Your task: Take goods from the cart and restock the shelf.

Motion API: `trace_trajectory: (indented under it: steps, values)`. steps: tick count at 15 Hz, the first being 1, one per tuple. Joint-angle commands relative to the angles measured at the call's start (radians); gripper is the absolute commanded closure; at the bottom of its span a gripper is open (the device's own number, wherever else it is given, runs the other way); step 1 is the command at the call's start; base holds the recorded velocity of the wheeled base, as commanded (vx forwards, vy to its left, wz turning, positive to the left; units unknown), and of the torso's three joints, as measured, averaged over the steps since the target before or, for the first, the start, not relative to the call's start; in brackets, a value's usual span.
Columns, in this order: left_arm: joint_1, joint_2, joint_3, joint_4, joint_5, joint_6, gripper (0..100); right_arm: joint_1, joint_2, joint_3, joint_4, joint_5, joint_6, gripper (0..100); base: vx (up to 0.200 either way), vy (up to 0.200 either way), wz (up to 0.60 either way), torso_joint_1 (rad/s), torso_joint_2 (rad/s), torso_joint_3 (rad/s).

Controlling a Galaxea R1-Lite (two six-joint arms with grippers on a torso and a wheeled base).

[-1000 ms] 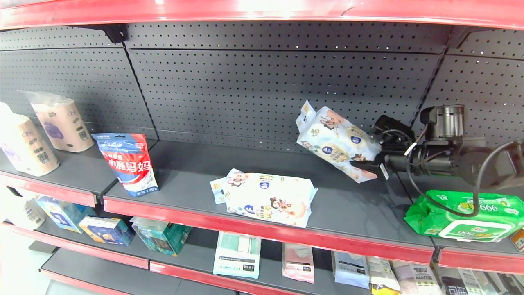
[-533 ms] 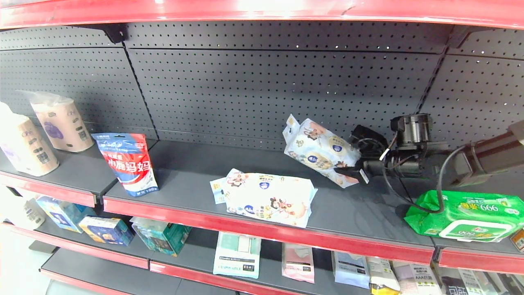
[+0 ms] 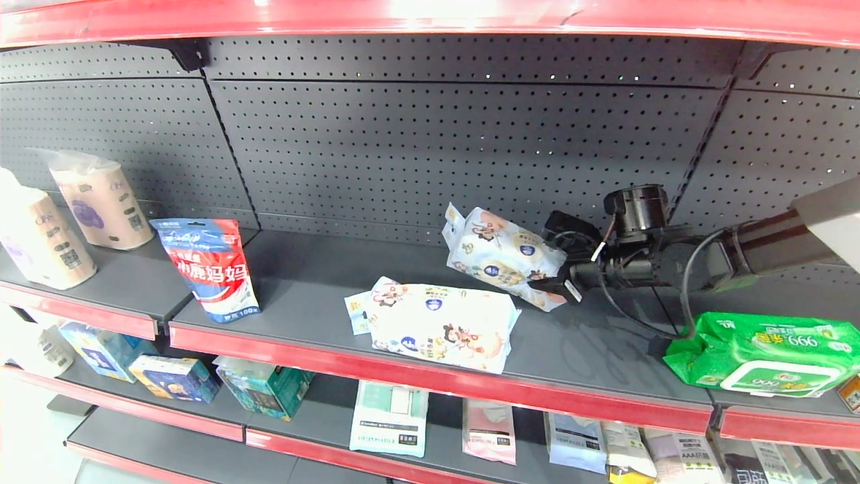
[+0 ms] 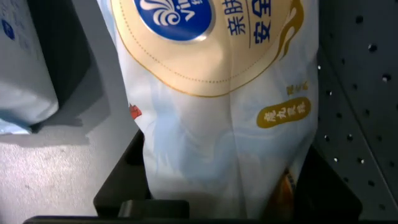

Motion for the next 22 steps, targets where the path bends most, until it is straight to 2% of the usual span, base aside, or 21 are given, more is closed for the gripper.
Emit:
trace_trajectory:
  steps: [1, 15, 16, 22]
  values:
    - [0.001, 0.000, 0.000, 0.000, 0.000, 0.000, 0, 0.016, 0.014, -0.019, 0.001, -0.015, 0.000, 100, 0.000, 0.000, 0.00, 0.000, 0.00, 0.000]
    - [0.001, 0.001, 0.000, 0.000, 0.000, 0.000, 0, 0.095, 0.031, -0.026, 0.001, -0.092, -0.028, 100, 0.000, 0.000, 0.00, 0.000, 0.00, 0.000]
    - [0.001, 0.000, 0.000, 0.000, 0.000, 0.000, 0, 0.095, 0.031, -0.026, 0.001, -0.095, -0.028, 0, 0.000, 0.000, 0.00, 0.000, 0.00, 0.000]
    - [0.001, 0.000, 0.000, 0.000, 0.000, 0.000, 0, 0.106, 0.034, -0.036, -0.009, -0.106, -0.010, 0, 0.000, 0.000, 0.00, 0.000, 0.00, 0.000]
